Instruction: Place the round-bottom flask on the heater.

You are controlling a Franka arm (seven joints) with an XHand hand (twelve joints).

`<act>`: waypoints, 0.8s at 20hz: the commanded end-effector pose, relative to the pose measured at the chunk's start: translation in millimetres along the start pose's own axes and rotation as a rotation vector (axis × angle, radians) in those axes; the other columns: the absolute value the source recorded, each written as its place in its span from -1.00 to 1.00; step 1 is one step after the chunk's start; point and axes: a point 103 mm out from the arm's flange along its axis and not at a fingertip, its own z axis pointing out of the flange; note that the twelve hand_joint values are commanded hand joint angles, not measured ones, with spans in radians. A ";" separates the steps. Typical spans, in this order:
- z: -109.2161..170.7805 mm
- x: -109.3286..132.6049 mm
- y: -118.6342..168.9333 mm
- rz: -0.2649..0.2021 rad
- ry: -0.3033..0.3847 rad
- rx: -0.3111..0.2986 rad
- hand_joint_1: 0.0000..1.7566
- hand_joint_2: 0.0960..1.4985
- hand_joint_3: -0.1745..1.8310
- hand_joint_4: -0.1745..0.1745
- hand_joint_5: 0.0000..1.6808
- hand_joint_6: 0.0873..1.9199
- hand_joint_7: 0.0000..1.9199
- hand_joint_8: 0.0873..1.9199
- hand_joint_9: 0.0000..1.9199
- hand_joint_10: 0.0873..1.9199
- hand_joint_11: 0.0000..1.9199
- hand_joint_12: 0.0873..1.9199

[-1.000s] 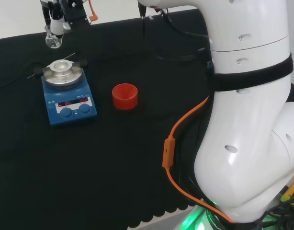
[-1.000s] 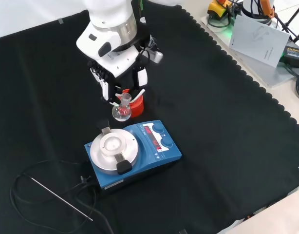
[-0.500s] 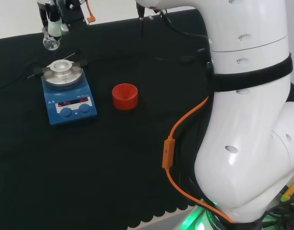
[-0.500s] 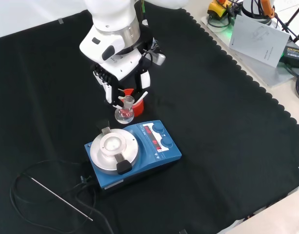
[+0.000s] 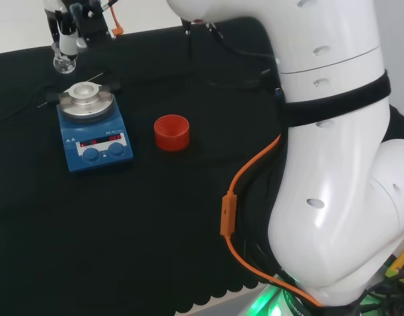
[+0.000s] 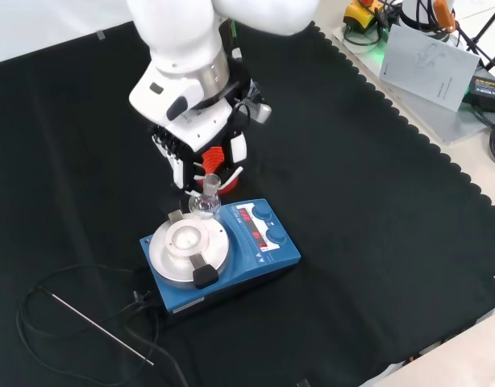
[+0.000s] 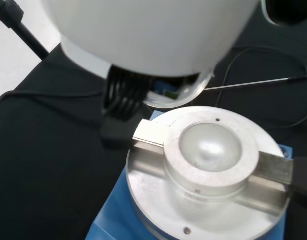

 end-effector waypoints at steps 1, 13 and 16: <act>19.7 1.7 3.9 -0.013 0.009 0.016 0.53 -0.66 0.32 -1.00 0.55 -0.27 0.61 -0.46 0.82 -0.77 0.70 -0.22; 40.7 -22.0 11.8 -0.007 0.025 0.035 0.53 -0.66 0.32 -1.00 0.55 -0.27 0.61 -0.46 0.82 -0.77 0.69 -0.22; 44.7 -29.5 15.1 0.003 0.013 0.035 0.53 -0.66 0.32 -1.00 0.55 -0.27 0.61 -0.46 0.82 -0.78 0.69 -0.22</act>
